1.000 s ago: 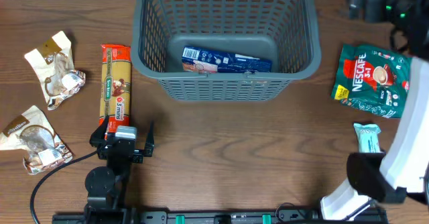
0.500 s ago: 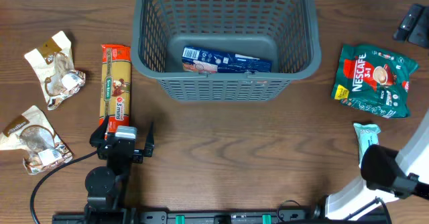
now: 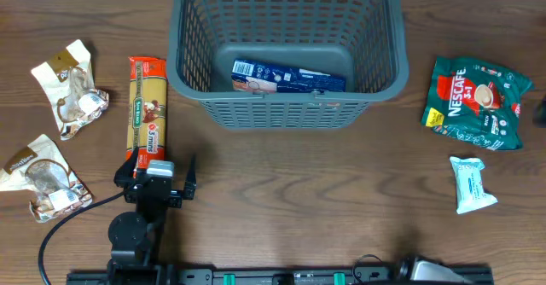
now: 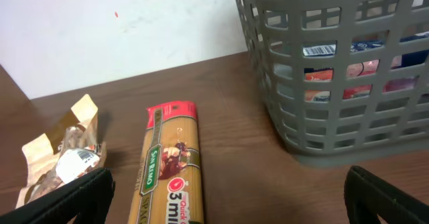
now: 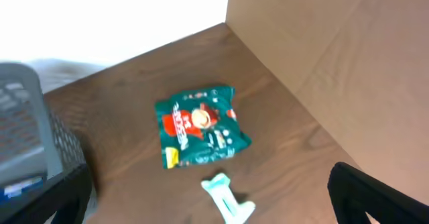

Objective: Pack container
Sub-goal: 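Withdraw the right gripper from the basket to the right, then move the right gripper down toward the green Nescafe coffee bag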

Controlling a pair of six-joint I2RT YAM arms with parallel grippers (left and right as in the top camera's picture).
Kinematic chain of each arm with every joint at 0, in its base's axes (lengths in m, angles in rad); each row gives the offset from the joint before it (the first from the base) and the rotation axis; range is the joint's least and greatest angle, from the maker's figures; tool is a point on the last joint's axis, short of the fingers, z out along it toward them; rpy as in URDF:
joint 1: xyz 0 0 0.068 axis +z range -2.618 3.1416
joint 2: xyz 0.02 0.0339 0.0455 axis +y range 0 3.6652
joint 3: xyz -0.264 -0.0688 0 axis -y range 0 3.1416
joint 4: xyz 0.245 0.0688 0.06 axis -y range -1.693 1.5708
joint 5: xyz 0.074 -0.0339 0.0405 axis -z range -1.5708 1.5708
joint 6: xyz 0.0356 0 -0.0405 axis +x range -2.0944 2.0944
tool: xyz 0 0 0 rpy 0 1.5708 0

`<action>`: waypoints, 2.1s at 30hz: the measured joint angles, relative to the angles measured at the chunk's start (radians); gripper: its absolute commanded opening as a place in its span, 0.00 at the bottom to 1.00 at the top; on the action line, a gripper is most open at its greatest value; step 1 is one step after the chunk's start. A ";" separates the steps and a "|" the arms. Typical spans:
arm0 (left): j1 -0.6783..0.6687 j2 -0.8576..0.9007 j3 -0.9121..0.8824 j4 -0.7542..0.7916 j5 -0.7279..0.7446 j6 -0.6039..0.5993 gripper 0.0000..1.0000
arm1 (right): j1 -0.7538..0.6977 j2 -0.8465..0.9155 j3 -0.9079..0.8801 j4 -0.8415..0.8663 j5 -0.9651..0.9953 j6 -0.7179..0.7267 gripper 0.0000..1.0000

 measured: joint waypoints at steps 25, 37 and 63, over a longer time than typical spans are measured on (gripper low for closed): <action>0.000 0.000 0.000 0.000 0.002 0.000 0.99 | -0.079 -0.415 -1.324 0.579 -0.112 -0.015 0.99; 0.000 0.000 0.000 0.000 0.002 0.000 0.98 | -0.504 -0.250 -1.416 0.789 -0.511 -0.098 0.99; 0.000 0.000 0.000 0.000 0.002 0.000 0.99 | -0.669 0.116 -1.274 0.862 -0.635 -0.169 0.99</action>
